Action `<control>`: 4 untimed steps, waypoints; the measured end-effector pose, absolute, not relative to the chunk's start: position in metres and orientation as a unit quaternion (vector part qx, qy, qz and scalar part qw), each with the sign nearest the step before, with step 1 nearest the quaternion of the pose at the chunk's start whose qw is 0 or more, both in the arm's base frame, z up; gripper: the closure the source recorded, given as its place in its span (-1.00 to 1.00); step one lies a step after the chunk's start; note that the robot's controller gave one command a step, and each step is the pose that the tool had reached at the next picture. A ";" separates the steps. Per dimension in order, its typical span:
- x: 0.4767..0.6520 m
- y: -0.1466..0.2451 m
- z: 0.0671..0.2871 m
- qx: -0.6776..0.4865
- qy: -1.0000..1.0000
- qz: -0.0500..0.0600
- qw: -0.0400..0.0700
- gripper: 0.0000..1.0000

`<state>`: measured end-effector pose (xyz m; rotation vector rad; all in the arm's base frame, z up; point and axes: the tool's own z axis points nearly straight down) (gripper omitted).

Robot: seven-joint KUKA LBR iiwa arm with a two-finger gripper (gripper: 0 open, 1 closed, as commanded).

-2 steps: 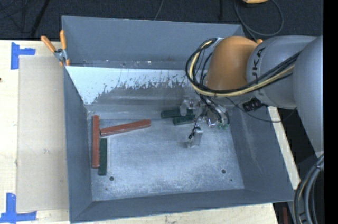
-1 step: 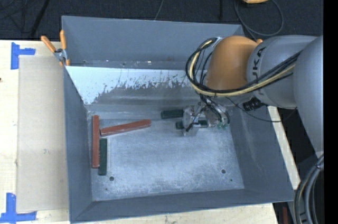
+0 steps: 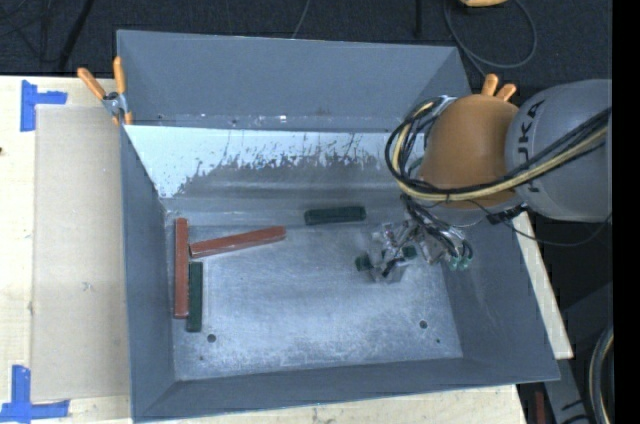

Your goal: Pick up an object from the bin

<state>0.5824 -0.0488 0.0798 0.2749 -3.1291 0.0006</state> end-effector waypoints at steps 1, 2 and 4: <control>0.583 -0.048 0.080 0.088 -0.996 0.000 0.000 -1.00; 0.610 -0.158 0.075 0.128 -0.992 0.002 -0.002 -1.00; 0.613 -0.068 0.071 0.302 -0.953 -0.001 0.000 1.00</control>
Offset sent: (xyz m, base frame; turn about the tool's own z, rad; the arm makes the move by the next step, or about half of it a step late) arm 0.0000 0.0000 0.0000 0.0000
